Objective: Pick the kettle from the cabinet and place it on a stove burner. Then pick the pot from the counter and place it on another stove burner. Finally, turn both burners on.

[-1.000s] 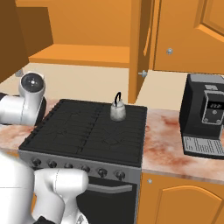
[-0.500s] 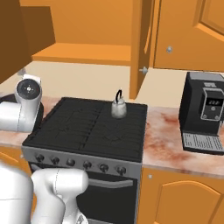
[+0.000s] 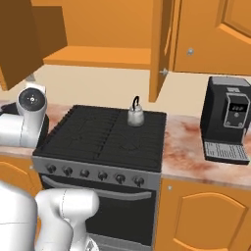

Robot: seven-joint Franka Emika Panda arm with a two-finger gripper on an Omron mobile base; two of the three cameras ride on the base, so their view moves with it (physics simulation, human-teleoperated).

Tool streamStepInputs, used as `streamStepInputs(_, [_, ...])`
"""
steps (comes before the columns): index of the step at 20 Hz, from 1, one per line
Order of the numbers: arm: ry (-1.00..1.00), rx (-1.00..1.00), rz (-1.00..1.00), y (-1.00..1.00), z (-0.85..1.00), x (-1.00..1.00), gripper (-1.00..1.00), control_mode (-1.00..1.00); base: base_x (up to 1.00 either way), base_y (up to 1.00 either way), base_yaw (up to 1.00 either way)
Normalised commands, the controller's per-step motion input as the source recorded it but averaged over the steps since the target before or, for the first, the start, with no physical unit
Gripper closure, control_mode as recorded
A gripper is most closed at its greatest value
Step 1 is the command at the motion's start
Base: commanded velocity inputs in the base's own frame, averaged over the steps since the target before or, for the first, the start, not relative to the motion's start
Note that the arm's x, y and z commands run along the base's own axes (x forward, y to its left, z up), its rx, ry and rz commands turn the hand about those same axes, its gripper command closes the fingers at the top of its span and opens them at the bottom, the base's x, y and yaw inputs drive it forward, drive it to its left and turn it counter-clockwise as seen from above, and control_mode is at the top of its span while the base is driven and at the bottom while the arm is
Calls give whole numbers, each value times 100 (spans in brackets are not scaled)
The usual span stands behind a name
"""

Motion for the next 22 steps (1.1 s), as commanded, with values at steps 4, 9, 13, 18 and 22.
streamStepInputs(4, [0,0,0,0,0,0,-100,100,-43,42,0])
streamStepInputs(9, [0,0,0,0,0,0,-100,100,-46,52,0])
streamStepInputs(13, [0,0,0,0,0,0,-100,100,-45,60,0])
streamStepInputs(18, [0,0,0,0,0,0,-100,100,-41,59,0])
streamStepInputs(22, [0,0,0,0,0,0,-100,100,-15,65,-2])
